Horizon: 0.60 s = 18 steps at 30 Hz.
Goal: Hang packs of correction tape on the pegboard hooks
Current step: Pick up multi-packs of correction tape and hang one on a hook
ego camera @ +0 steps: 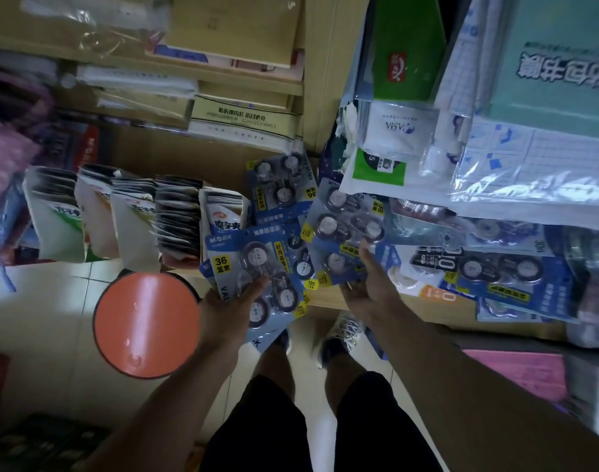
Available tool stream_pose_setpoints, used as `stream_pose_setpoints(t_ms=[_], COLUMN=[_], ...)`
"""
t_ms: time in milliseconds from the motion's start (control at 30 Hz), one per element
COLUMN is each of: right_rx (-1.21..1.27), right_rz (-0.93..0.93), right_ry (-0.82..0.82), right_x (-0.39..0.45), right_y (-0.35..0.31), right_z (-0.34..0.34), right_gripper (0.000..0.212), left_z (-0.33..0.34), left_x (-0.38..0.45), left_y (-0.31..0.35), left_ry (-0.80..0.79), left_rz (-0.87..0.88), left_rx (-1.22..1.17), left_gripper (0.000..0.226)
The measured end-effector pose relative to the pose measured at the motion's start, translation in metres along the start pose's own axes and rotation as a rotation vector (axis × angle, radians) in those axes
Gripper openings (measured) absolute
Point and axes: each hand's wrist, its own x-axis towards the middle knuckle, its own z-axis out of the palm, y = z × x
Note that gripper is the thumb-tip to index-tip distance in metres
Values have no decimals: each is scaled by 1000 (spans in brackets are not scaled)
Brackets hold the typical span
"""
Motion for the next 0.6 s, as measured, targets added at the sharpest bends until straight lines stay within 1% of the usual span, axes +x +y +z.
stream_pose_setpoints(t_ms=[67,133,200,233,300,333,400,433,467,500,533,567,600], right_rx=[-9,-43,-83,-109,-198,-225,-252,-304,-380,-490,-609,-704,-761], right_rz=[8,24,39,46,43,42,25,13,-33,-88,-163,-227,-275], right_ry=[-28,-79,-139,-194,-291,-341,-440,-491,-478,-463,-426,-384,-340], right_x=[-9,-23,-42,-52,-73,-86,-108,-123,-136,-149,-158,-167,-172], right_y=[4,8,8,9,5,0,-11,-19,-27,-36,-43,-51,-58], right_z=[-12,-26,-40,-48,-55,-56,-53,-47,-40,-32,-24,-16,-9], right_gripper=[23,37,41,49,76,78,62,53,36,13,11,19,23], left_z=[-3,-8,-15,-19,-28,-31,-38,-40,-42,-43,-43,-43,-42], left_x=[-2,-8,-11,-13,-14,-14,-21,-27,-35,-41,-47,-52,-59], left_y=[6,18,26,31,37,41,52,59,66,73,79,84,90], left_ry=[21,27,23,21,5,-25,-146,-243,-342,-423,-489,-543,-587], left_rz=[15,35,38,31,19,17,-10,-22,-23,-11,0,10,15], left_rx=[-11,2,-10,-6,10,26,56,59,61,60,67,64,60], left_gripper=[33,31,29,28,20,17,13,10,12,21,31,37,37])
